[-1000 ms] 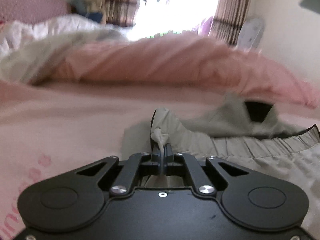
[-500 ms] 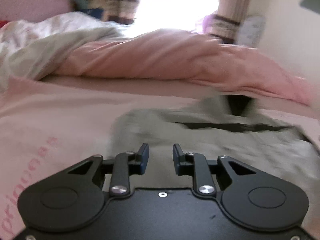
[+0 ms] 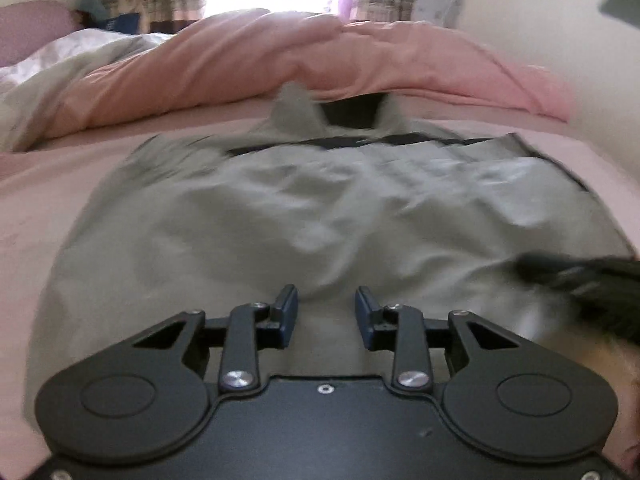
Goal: Fold large clothes
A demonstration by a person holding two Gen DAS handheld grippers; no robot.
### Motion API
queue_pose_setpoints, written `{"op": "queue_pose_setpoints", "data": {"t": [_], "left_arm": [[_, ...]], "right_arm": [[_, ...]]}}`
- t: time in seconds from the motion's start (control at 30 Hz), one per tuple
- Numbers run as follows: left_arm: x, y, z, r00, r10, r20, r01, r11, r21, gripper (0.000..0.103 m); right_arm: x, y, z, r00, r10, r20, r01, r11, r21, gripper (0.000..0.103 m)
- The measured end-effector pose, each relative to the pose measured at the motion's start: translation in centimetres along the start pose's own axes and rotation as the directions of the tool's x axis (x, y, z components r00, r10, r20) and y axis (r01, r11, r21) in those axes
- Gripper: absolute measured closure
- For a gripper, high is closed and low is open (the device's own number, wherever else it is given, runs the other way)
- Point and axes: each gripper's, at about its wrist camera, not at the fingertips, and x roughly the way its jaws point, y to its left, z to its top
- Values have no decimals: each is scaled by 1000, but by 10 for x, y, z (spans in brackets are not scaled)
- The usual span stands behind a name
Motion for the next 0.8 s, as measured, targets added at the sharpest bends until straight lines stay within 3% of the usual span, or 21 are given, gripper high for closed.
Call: {"op": "queue_pose_setpoints", "data": {"t": [0.1, 0.23, 0.27, 0.33, 0.43, 0.53, 0.67, 0.8], "left_arm": [[-12, 35, -3, 998, 61, 1, -61, 998, -25, 72], [-29, 70, -19, 988, 156, 10, -156, 988, -19, 67], [-29, 76, -24, 984, 177, 11, -177, 984, -21, 61], [-30, 89, -35, 984, 177, 19, -176, 983, -54, 57], [-29, 98, -43, 987, 158, 35, -153, 981, -120, 57], [-36, 91, -38, 982, 186, 18, -184, 979, -90, 59], [-67, 96, -29, 980, 190, 54, -183, 976, -115, 55], [-64, 111, -43, 981, 194, 0, -192, 971, -142, 55]], "right_arm": [[-18, -44, 0, 994, -108, 11, 108, 993, 38, 95], [-29, -98, -9, 970, -243, -11, 243, 965, 97, 96], [-31, -109, -13, 968, -250, -9, 249, 961, 121, 103], [-30, -122, -22, 974, -225, -5, 222, 961, 167, 103], [-32, -122, -33, 974, -225, 29, 216, 959, 183, 103], [-38, -111, -26, 967, -256, 3, 253, 956, 149, 103], [-59, -103, -10, 959, -278, 54, 269, 954, 137, 94], [-56, -107, -21, 958, -287, 3, 285, 950, 124, 91]]}}
